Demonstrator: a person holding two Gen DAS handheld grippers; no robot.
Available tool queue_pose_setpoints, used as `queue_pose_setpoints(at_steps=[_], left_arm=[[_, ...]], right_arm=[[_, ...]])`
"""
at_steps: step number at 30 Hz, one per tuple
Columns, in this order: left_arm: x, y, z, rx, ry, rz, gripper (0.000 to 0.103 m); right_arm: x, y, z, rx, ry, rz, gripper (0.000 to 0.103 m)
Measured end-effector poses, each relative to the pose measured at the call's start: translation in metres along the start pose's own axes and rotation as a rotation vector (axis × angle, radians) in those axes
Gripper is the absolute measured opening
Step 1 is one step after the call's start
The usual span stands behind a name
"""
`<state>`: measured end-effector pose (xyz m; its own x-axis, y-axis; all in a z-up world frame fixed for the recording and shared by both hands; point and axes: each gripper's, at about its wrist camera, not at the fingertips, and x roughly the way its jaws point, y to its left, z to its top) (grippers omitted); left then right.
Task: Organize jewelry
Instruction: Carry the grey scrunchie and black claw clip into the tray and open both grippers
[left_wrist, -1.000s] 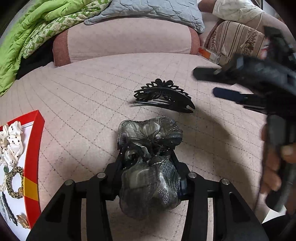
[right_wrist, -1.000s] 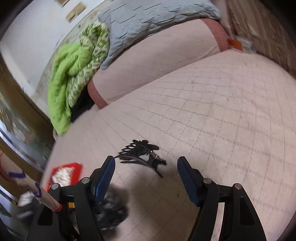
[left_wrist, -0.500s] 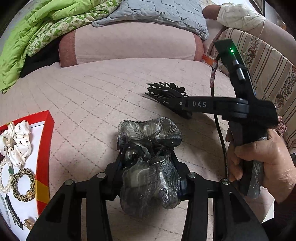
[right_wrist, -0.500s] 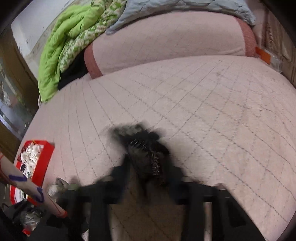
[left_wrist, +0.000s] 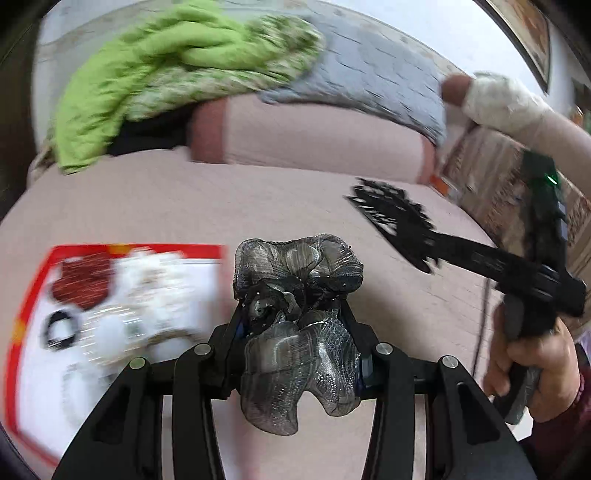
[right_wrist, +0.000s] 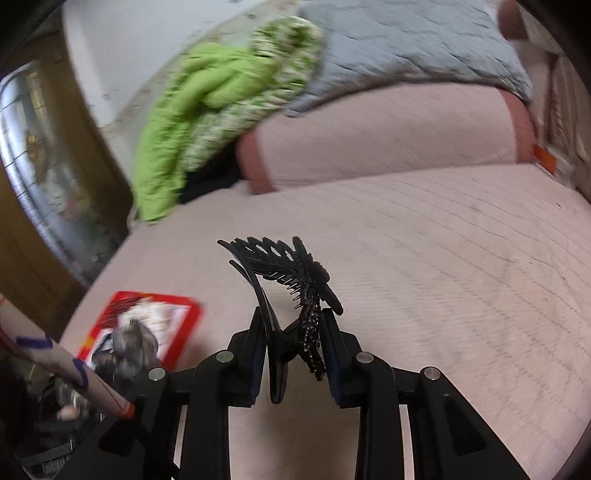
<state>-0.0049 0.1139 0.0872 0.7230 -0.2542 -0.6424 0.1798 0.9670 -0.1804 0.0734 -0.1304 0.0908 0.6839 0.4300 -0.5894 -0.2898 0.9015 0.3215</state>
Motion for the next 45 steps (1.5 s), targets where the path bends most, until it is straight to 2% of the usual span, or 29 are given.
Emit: queue_pose_setpoints(at_steps=[5, 8, 12, 16, 19, 26, 31, 34, 36, 40, 42, 45], left_arm=[[-0.048, 0.071, -0.027, -0.086, -0.002, 0.138, 0.044], [-0.068, 0.109, -0.043, -0.151, 0.010, 0.209, 0.044], [-0.081, 0.143, -0.057, -0.205, 0.017, 0.276, 0.044], [-0.080, 0.165, -0.068, -0.247, 0.042, 0.289, 0.044], [-0.072, 0.178, -0.070, -0.292, 0.070, 0.287, 0.044], [-0.057, 0.180, -0.072, -0.301, 0.112, 0.286, 0.046], [-0.058, 0.179, -0.072, -0.288, 0.100, 0.297, 0.055], [-0.060, 0.177, -0.071, -0.282, 0.092, 0.303, 0.059], [-0.063, 0.173, -0.070, -0.268, 0.076, 0.311, 0.062], [-0.076, 0.161, -0.069, -0.224, 0.033, 0.346, 0.067], [-0.088, 0.153, -0.070, -0.207, -0.007, 0.376, 0.070], [-0.111, 0.138, -0.074, -0.199, -0.066, 0.397, 0.080]], right_arm=[[-0.006, 0.072, -0.024, -0.048, 0.016, 0.151, 0.030], [-0.003, 0.117, -0.048, -0.094, 0.057, 0.240, 0.030], [0.008, 0.168, -0.078, -0.147, 0.126, 0.309, 0.030], [0.028, 0.200, -0.101, -0.215, 0.209, 0.333, 0.030], [0.043, 0.210, -0.114, -0.288, 0.242, 0.293, 0.030], [0.067, 0.207, -0.129, -0.328, 0.308, 0.261, 0.031], [0.066, 0.209, -0.131, -0.353, 0.321, 0.246, 0.034], [0.055, 0.212, -0.131, -0.368, 0.304, 0.254, 0.051], [0.041, 0.215, -0.129, -0.388, 0.262, 0.246, 0.062], [0.007, 0.212, -0.120, -0.349, 0.171, 0.262, 0.064], [-0.011, 0.206, -0.118, -0.303, 0.122, 0.249, 0.071], [-0.041, 0.198, -0.118, -0.255, 0.035, 0.193, 0.079]])
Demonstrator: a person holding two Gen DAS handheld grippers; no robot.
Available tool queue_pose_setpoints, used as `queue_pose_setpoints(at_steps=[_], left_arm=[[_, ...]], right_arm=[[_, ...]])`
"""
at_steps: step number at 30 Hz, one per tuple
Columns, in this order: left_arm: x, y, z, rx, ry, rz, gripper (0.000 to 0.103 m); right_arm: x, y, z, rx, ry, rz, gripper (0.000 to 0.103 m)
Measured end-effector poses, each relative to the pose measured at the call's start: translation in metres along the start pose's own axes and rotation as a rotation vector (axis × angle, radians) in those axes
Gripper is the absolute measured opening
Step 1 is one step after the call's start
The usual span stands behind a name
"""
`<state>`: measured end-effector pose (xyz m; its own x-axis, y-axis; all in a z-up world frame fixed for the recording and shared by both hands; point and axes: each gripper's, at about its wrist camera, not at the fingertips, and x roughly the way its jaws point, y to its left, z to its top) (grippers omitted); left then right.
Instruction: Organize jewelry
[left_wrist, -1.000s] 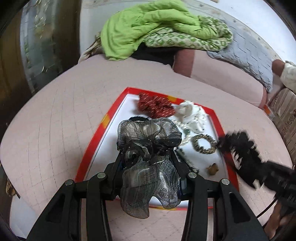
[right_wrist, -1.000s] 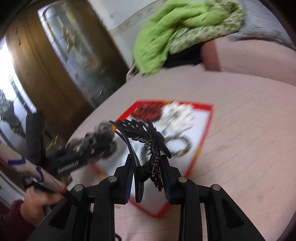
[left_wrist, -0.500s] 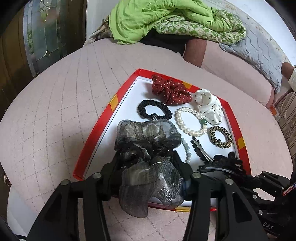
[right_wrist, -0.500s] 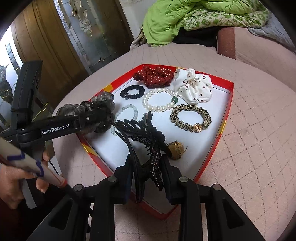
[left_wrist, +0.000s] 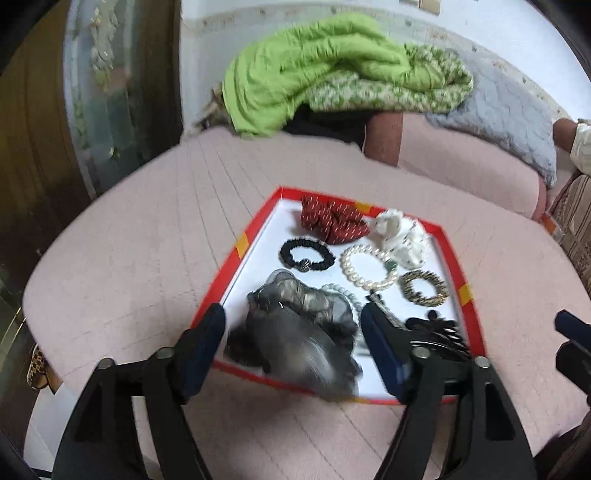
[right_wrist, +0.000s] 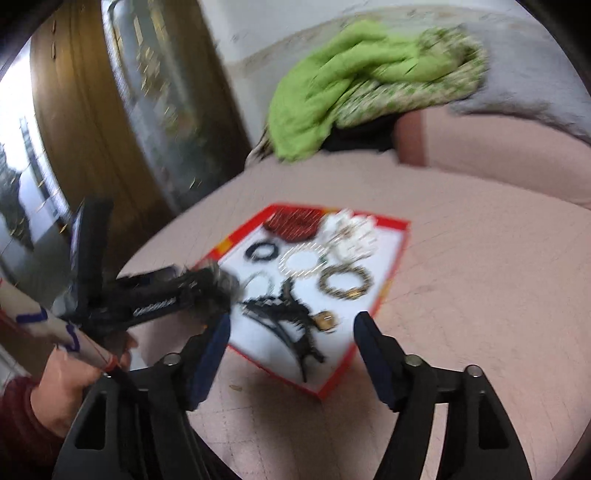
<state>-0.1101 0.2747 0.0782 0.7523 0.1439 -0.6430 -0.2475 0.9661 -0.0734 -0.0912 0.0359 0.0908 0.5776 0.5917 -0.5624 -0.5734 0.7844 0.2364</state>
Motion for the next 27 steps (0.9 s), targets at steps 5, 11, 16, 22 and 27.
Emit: queue_pose_setpoints(at_steps=[5, 11, 16, 22, 27], left_arm=[[-0.065, -0.013, -0.013, 0.027, -0.124, 0.090, 0.096], [-0.127, -0.015, -0.032, 0.032, -0.192, 0.079, 0.103], [-0.156, -0.017, -0.042, 0.065, -0.214, 0.117, 0.103], [-0.169, -0.021, -0.047, 0.079, -0.228, 0.155, 0.103], [-0.168, -0.016, -0.049, 0.027, -0.222, 0.156, 0.103]], right_arm=[[-0.053, 0.013, -0.013, -0.005, -0.101, -0.114, 0.089], [-0.100, 0.035, -0.033, 0.026, -0.164, -0.197, 0.097], [-0.116, 0.052, -0.038, -0.013, -0.184, -0.219, 0.097], [-0.126, 0.063, -0.036, -0.022, -0.207, -0.211, 0.098], [-0.123, 0.073, -0.038, -0.052, -0.195, -0.212, 0.098]])
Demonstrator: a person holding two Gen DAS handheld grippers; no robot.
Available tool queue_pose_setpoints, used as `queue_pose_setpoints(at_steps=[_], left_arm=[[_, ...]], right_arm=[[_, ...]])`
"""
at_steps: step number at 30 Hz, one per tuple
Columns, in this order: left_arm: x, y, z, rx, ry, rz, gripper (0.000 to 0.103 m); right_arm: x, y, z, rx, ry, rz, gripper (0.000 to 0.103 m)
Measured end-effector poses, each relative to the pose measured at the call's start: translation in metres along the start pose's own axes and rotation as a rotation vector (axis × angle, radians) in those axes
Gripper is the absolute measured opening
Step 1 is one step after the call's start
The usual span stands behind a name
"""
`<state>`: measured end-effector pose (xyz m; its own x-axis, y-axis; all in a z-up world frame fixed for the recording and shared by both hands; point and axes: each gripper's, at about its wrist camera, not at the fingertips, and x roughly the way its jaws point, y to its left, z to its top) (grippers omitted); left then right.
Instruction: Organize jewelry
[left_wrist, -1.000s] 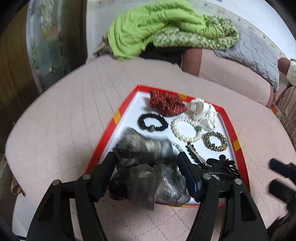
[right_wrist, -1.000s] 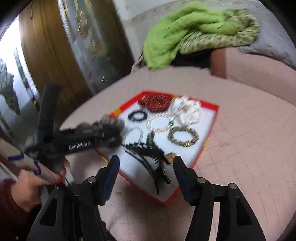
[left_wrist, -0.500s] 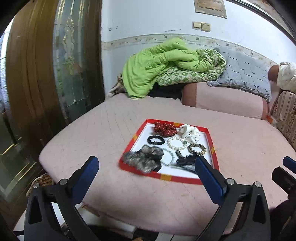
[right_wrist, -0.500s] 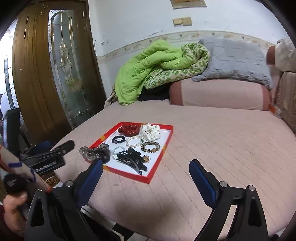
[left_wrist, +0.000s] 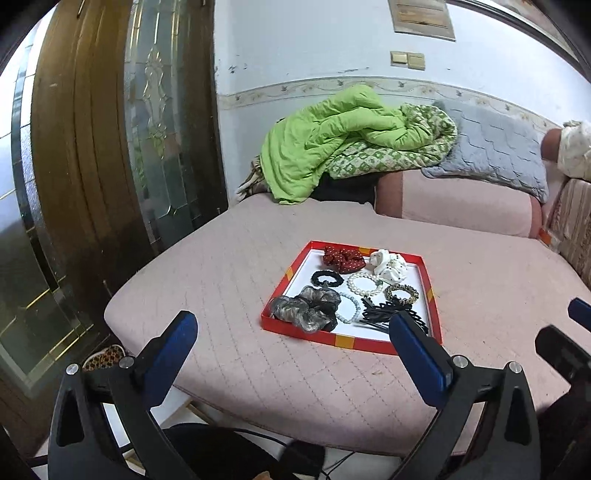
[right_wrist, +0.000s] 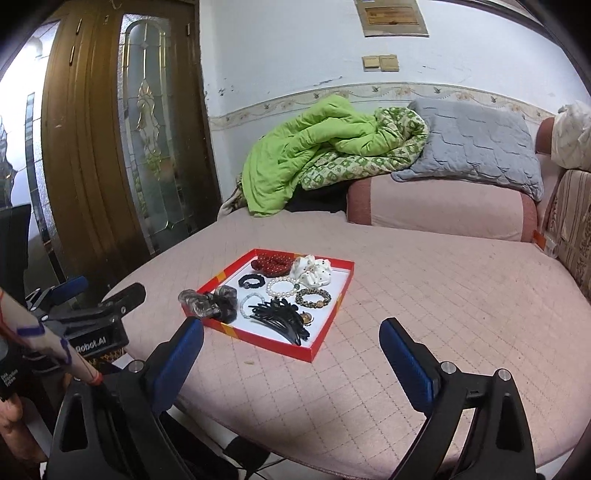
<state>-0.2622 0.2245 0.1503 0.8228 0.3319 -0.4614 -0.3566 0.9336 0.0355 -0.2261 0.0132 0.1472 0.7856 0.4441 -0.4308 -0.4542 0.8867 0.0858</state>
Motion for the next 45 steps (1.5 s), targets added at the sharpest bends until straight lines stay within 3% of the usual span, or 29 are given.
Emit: queue_pose_setpoints(at_steps=[12, 30, 45], left_arm=[[0.040, 0.006, -0.024, 0.005, 0.057, 0.103, 0.103], [0.072, 0.009, -0.042, 0.015, 0.147, 0.047, 0.103], [0.083, 0.018, -0.044, -0.028, 0.202, 0.045, 0.103]], right_arm=[[0.023, 0.004, -0.010, -0.004, 0.071, -0.009, 0.099], [0.052, 0.002, -0.020, 0.003, 0.147, -0.044, 0.099], [0.061, -0.006, -0.023, 0.019, 0.179, -0.040, 0.099]])
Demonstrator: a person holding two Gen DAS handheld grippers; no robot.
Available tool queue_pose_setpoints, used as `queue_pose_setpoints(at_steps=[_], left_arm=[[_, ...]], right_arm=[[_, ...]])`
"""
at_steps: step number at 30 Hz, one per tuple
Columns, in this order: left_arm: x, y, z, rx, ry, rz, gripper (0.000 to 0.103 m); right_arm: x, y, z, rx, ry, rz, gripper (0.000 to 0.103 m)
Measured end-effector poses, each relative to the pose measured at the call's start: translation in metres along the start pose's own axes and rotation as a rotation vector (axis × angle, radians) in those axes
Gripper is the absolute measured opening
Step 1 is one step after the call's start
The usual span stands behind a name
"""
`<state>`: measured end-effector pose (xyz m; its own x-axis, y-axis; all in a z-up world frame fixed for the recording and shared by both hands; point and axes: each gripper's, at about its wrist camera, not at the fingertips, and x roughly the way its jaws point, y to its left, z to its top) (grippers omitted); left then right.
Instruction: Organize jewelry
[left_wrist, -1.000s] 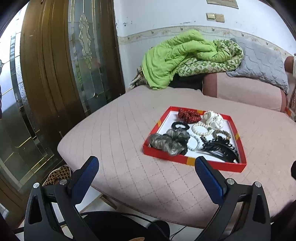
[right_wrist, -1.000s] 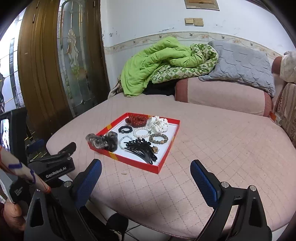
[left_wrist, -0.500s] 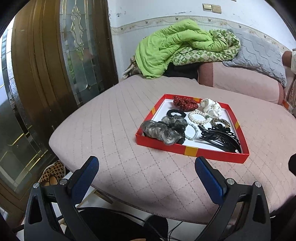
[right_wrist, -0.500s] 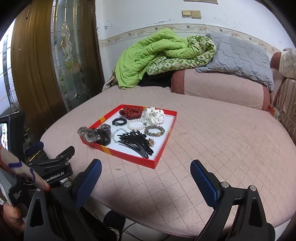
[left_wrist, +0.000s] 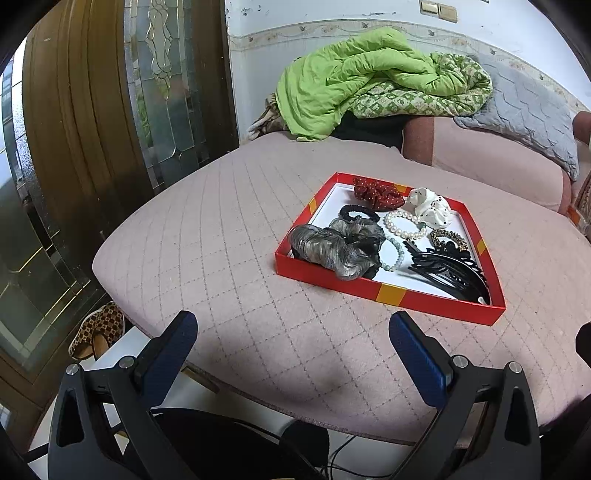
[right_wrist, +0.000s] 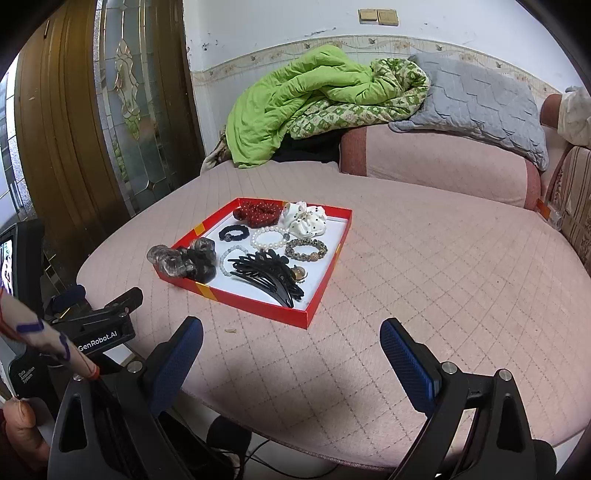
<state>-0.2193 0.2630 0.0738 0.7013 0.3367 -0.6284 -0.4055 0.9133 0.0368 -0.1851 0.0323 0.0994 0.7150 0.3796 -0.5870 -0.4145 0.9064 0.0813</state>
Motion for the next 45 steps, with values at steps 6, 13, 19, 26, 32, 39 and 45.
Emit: queue_pose_setpoints(at_steps=[6, 13, 19, 26, 32, 39, 45], left_arm=[[0.0009, 0.0005, 0.0002, 0.001, 0.001, 0.000, 0.103], [0.0010, 0.0006, -0.0005, 0.008, -0.001, 0.001, 0.103], [0.0009, 0.0002, -0.0008, 0.008, -0.001, 0.003, 0.103], [0.0031, 0.0005, -0.0010, 0.008, 0.003, 0.006, 0.103], [0.0035, 0.0015, -0.0019, 0.010, 0.003, 0.012, 0.103], [0.0034, 0.0024, -0.0019, 0.011, 0.000, 0.016, 0.103], [0.0033, 0.0033, -0.0024, 0.012, -0.001, 0.017, 0.103]], right_arm=[[0.0012, 0.0009, -0.0003, -0.004, 0.007, 0.005, 0.099], [0.0024, 0.0021, -0.0008, 0.001, 0.013, 0.006, 0.099], [0.0032, 0.0017, -0.0012, 0.001, 0.017, 0.008, 0.099], [0.0049, 0.0022, -0.0018, 0.004, 0.021, 0.009, 0.099], [0.0052, 0.0024, -0.0023, 0.007, 0.023, 0.006, 0.099], [0.0047, 0.0013, -0.0033, 0.011, 0.025, 0.007, 0.099], [0.0038, 0.0009, -0.0037, 0.017, 0.024, 0.004, 0.099]])
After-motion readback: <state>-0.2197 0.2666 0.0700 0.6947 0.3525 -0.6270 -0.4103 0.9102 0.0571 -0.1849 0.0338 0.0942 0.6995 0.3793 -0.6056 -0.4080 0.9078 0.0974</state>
